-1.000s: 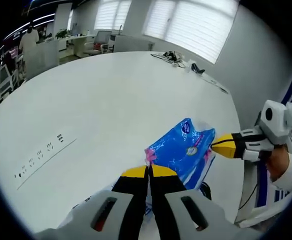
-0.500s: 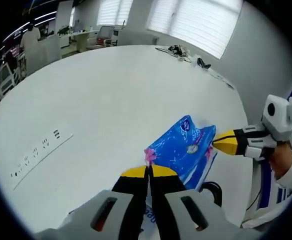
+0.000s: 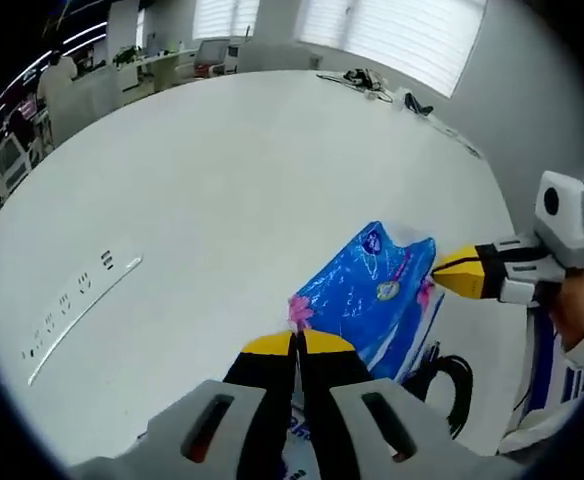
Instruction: Arrange the tabletop items into an orderly group along one side of the table until the central work area is clear of visible clutter.
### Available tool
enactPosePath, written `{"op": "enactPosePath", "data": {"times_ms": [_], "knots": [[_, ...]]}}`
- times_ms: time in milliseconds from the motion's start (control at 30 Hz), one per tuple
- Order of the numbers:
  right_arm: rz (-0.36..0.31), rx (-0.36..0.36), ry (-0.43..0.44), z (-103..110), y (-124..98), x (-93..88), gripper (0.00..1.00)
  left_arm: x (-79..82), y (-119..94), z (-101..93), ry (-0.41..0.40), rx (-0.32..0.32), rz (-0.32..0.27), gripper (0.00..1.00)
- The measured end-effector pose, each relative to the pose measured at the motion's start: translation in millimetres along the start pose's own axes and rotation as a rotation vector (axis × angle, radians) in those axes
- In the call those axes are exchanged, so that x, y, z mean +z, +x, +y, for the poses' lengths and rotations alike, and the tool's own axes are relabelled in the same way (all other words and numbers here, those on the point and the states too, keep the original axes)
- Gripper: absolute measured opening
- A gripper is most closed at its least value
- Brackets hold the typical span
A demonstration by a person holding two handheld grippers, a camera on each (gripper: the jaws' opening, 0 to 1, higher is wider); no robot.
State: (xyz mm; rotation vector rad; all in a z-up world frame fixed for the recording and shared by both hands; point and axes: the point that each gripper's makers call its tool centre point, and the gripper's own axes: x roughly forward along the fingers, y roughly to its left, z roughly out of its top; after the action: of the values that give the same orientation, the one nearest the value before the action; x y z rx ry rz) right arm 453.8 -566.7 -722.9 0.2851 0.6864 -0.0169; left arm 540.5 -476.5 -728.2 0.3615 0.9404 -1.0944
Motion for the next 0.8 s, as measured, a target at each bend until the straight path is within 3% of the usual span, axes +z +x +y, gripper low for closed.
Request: {"op": "enactPosePath", "data": {"times_ms": [800], "knots": [[0.022,0.029,0.044,-6.9,14.1,-11.3,0.00,-8.4,15.3,6.7,0.004,0.035,0.069,0.01]]}}
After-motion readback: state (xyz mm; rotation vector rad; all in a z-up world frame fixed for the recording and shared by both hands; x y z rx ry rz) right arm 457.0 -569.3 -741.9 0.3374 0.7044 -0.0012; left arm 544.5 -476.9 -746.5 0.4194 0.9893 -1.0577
